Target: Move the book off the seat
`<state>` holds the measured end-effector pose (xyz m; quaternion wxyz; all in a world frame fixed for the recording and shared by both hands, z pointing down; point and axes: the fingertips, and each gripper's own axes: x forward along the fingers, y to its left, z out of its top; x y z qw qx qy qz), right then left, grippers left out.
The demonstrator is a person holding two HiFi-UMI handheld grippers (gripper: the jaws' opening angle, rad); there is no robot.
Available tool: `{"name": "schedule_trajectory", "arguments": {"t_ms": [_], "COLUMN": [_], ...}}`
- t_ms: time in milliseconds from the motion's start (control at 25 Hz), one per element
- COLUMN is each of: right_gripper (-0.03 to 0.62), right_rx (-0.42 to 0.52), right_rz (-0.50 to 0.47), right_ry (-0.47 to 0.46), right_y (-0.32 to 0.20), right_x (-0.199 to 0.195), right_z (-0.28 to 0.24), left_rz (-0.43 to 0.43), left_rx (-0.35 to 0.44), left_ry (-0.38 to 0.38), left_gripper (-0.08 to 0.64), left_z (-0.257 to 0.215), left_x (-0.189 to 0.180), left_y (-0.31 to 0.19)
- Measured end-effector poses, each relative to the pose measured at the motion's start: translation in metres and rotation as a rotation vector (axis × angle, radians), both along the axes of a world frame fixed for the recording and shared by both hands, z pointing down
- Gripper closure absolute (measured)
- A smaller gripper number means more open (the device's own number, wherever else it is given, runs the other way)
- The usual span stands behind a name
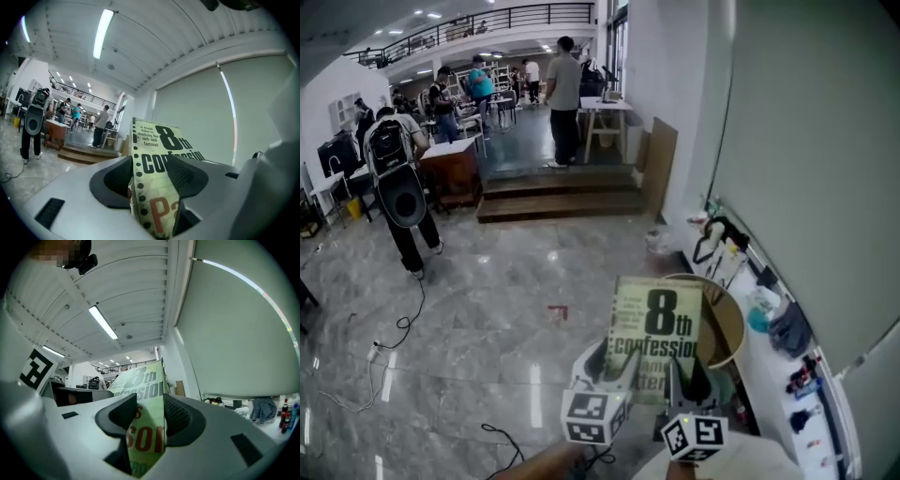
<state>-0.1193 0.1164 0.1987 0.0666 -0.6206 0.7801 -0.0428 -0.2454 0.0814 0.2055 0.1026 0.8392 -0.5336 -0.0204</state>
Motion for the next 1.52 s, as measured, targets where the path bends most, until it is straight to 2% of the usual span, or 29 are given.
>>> {"name": "schedule_trajectory", "arguments": {"t_ms": [200,400,560,720,880,1040,1520], "right_gripper": [0.410,0.409,0.410,0.410,0.410,0.410,0.410], "right_rx": [0.018,0.039,0.077,0.085,0.097,0.110,0.149], "right_rz": [-0.077,-0.136,-0.171,-0.183,-0.187,-0.205,-0.283], "right_ry": [0.006,0.010,-0.033,-0.023,-0.041,-0.029,-0.044], "right_y": [-0.073,-0.165,-0.242,-0.302,-0.328,-0.343,-0.367], "right_x": [-0.045,-0.080,-0.106,-0.114,-0.105,-0.081,0.024], "right_z": [0.009,0.021,0.007,-0.020,-0.045,-0.063,-0.088], "left_rz": [-0.068,-0.117,-0.160,-0.169,-0.177,-0.194,-0.258], "left_rx": [0.010,0.022,0.067,0.070,0.086,0.093,0.129], "left_ry": [0.004,0.004,-0.029,-0.019,-0.034,-0.028,-0.047], "left_gripper": [0.316,0.316,0.316,0.316,0.316,0.316,0.316], "left_z": [0.009,0.021,0.000,-0.026,-0.054,-0.071,-0.098], "left_x": [-0.047,-0.082,-0.109,-0.117,-0.109,-0.085,0.020], "left_y": [-0.064,-0.149,-0.222,-0.280,-0.306,-0.318,-0.332]}}
